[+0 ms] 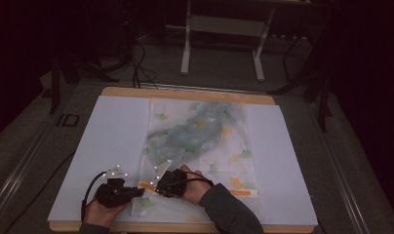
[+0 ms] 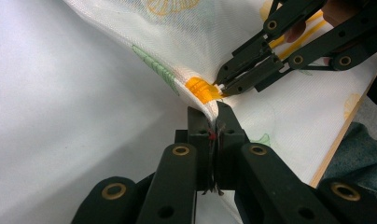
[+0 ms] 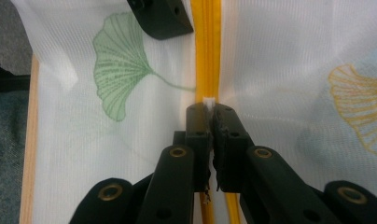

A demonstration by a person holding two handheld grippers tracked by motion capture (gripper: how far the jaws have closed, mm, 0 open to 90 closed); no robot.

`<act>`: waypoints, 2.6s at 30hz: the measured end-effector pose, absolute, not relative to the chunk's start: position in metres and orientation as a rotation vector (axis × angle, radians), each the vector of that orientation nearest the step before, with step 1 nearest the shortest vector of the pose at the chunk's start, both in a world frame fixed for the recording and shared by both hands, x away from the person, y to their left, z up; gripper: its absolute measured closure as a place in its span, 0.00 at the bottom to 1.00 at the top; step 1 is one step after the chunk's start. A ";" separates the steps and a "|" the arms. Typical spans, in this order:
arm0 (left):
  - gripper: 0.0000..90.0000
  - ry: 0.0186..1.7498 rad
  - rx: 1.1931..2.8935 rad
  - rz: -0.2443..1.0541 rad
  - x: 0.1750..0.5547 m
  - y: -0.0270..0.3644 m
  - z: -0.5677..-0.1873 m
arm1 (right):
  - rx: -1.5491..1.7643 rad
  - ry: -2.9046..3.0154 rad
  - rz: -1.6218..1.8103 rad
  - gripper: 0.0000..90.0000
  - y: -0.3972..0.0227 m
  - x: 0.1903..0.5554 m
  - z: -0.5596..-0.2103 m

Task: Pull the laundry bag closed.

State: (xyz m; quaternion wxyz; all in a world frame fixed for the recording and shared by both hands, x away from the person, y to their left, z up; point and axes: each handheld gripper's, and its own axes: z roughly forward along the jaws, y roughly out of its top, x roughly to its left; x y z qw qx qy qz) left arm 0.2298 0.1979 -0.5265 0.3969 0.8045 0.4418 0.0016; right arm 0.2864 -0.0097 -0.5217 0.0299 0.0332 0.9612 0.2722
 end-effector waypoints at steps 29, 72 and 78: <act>0.98 1.117 2.029 0.004 0.230 0.200 -0.525 | 0.107 2.986 0.744 0.99 -0.021 0.289 -0.517; 0.98 1.118 2.023 -0.008 0.230 0.202 -0.526 | 0.033 2.959 0.622 1.00 -0.026 0.287 -0.513; 0.98 1.117 2.024 -0.008 0.230 0.203 -0.526 | 0.035 2.959 0.617 1.00 -0.030 0.287 -0.513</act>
